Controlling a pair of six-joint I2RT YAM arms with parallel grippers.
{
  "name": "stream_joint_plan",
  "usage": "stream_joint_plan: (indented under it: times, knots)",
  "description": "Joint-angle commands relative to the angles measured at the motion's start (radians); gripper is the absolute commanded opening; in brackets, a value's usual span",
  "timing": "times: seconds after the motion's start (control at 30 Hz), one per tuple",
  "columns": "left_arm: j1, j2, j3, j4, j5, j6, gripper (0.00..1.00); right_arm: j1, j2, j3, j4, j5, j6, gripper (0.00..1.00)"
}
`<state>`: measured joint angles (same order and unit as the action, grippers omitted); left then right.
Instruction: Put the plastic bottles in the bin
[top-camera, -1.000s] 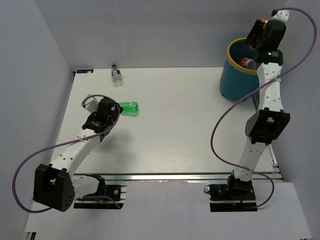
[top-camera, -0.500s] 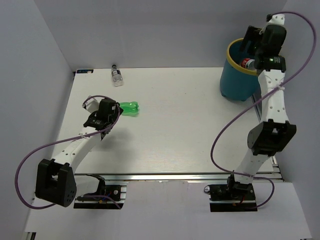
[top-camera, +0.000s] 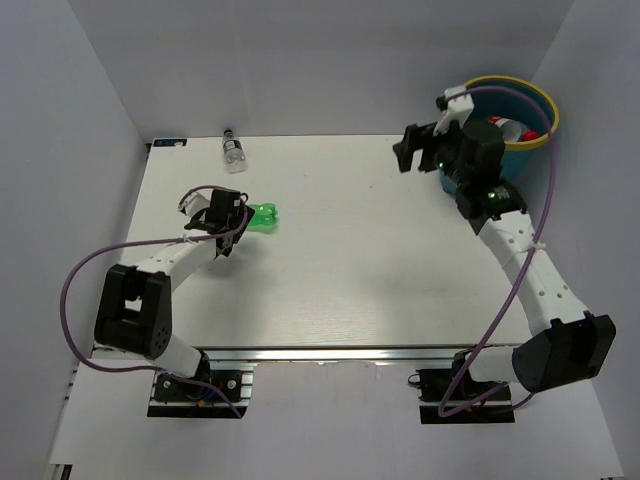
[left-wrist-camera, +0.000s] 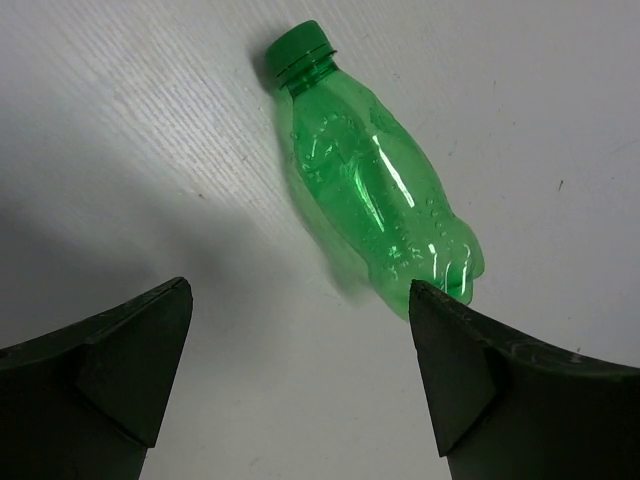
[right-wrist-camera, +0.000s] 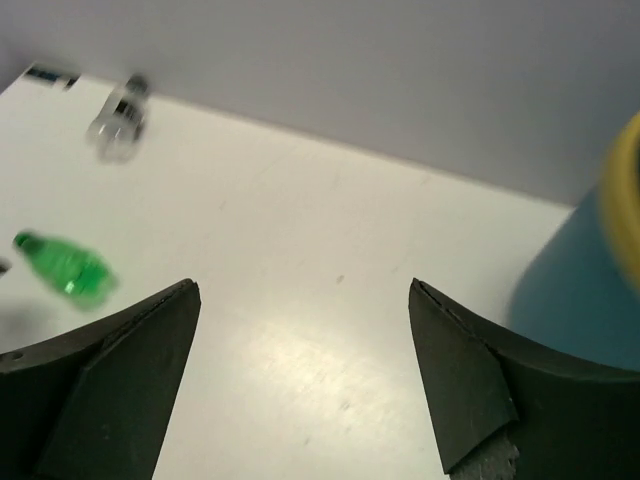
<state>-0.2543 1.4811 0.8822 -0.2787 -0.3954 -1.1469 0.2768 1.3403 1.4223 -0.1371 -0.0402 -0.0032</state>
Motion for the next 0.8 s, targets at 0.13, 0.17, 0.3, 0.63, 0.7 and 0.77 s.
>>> stream_joint_plan:
  times: [0.13, 0.17, 0.3, 0.63, 0.7, 0.77]
  knots:
    - [0.038, 0.145, 0.118, 0.107, 0.064, -0.100, 0.98, 0.048, -0.070, -0.151, 0.168, -0.225, 0.042, 0.89]
    - [0.039, 0.154, 0.126, 0.108, 0.046, -0.112, 0.98, 0.048, -0.072, -0.152, 0.156, -0.225, 0.040, 0.89]
    - [0.041, 0.205, 0.135, 0.131, 0.007, -0.166, 0.98, 0.048, -0.086, -0.189, 0.162, -0.221, 0.039, 0.89]
    - [0.046, 0.401, 0.264, 0.088, -0.005, -0.203, 0.93, 0.050, -0.089, -0.264, 0.145, -0.239, 0.075, 0.89]
    - [0.049, 0.410, 0.267, 0.102, -0.006, -0.203, 0.86, 0.058, -0.102, -0.304, 0.151, -0.251, 0.088, 0.89]
    - [0.047, 0.406, 0.267, 0.110, -0.011, -0.194, 0.73, 0.070, -0.125, -0.339, 0.157, -0.254, 0.097, 0.89]
